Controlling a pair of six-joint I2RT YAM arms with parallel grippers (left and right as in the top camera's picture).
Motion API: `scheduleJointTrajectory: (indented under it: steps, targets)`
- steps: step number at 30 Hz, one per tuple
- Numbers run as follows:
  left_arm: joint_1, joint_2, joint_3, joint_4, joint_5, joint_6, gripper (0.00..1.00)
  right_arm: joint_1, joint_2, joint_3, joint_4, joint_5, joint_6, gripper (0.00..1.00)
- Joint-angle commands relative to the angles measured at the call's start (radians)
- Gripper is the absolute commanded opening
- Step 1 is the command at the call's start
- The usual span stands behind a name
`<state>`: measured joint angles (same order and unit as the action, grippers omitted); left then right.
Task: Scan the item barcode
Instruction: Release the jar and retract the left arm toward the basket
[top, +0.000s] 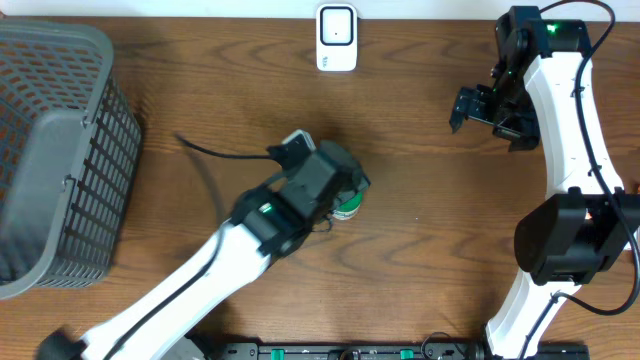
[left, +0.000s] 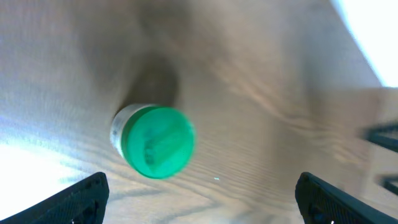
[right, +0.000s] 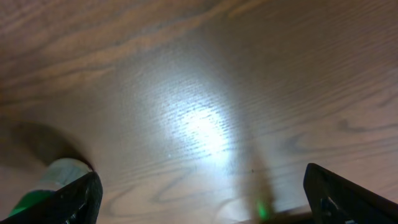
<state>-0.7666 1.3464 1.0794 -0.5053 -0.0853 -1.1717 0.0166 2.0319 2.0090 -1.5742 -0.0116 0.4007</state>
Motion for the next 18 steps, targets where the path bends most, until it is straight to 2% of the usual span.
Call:
scheduleJointTrajectory:
  steps: [1,3,5,7,9,12,15,18]
  targets:
    - [0.010,-0.092,0.019,-0.014,-0.039,0.252,0.96,0.033,-0.003,-0.001,-0.026,-0.026,-0.002,0.99]
    - [0.021,-0.154,0.019,-0.019,-0.039,0.449,0.96,0.050,-0.003,-0.001,-0.069,-0.055,0.066,0.99]
    - [0.033,-0.223,0.019,-0.048,-0.040,0.626,0.96,0.065,-0.003,-0.001,-0.120,-0.195,0.100,0.99]
    - [0.050,-0.297,0.019,-0.087,-0.040,0.721,0.96,0.089,-0.003,-0.005,-0.124,-0.373,0.077,0.99]
    - [0.076,-0.379,0.019,-0.135,-0.055,0.756,0.96,0.128,-0.003,-0.005,-0.120,-0.486,0.069,0.99]
    - [0.116,-0.491,0.019,-0.217,-0.139,0.756,0.96,0.203,-0.003,-0.005,-0.086,-0.459,0.079,0.99]
    - [0.160,-0.607,0.019,-0.293,-0.214,0.756,0.96,0.293,0.001,-0.008,-0.068,-0.375,0.256,0.99]
    - [0.199,-0.686,0.019,-0.339,-0.223,0.750,0.96,0.381,0.006,-0.010,-0.012,-0.342,0.383,0.99]
